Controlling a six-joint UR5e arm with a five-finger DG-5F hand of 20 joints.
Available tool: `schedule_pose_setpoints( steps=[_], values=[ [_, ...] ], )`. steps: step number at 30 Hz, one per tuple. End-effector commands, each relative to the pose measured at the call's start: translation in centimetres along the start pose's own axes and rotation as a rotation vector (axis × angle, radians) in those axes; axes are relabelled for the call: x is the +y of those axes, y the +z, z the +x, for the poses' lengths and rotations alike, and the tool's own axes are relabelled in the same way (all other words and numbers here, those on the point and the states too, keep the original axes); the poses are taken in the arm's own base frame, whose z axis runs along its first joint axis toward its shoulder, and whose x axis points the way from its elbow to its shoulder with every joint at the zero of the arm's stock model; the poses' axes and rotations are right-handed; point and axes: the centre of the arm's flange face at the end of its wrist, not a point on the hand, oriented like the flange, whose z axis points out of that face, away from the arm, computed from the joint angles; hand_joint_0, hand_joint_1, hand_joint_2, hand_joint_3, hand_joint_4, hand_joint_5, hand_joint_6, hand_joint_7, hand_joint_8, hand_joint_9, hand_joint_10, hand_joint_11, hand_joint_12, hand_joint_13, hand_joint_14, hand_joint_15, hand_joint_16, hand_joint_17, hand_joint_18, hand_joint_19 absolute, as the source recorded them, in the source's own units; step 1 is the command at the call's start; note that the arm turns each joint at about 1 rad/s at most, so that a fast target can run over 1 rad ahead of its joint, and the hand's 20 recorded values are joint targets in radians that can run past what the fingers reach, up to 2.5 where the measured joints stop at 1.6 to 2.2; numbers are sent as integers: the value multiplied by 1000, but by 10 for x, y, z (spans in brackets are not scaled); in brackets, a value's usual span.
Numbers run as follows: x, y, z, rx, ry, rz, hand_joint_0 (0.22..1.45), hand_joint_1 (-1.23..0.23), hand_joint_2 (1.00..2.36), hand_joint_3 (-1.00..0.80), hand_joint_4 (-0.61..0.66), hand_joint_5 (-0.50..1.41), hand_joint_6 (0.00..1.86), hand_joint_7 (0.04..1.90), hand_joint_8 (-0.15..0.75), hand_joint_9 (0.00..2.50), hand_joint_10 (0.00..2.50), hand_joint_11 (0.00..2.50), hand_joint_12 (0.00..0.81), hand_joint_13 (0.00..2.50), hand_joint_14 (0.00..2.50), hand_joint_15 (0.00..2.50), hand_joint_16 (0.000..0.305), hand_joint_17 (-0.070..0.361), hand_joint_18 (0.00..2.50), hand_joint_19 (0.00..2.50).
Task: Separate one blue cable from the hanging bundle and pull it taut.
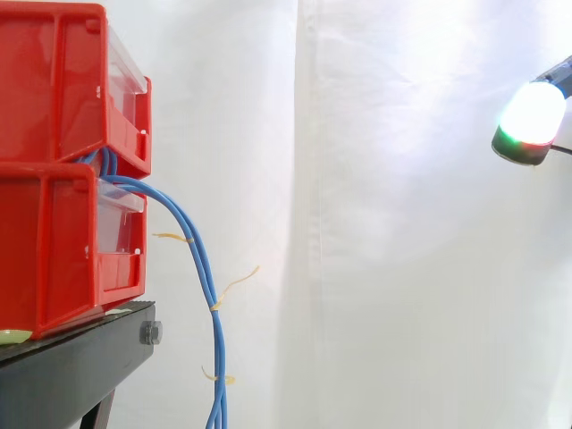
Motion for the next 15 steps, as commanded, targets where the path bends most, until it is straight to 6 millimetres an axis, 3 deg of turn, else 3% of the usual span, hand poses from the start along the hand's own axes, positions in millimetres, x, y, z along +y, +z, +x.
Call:
schedule_pose_setpoints(
  steps=[1,5,7,15],
  values=[
    [-1,-1,-1,-1,-13,6,298,-242,1000,-500,369,-201,501,609,460,1152,2,86,497,1195,10,290,90,202,1623,125],
    [-6,-7,1,17,-26,63,294,-263,1000,-500,357,-214,501,611,471,1120,2,51,513,1198,9,271,87,195,1652,75],
    [-9,-9,0,8,-31,93,295,-282,1000,-500,357,-213,501,606,472,1115,2,32,503,1180,9,262,75,169,1516,52],
    [-19,-10,-12,-143,-112,175,300,-313,1000,-500,352,-211,501,609,465,1223,0,35,494,1219,8,239,70,158,1502,1]
  ],
)
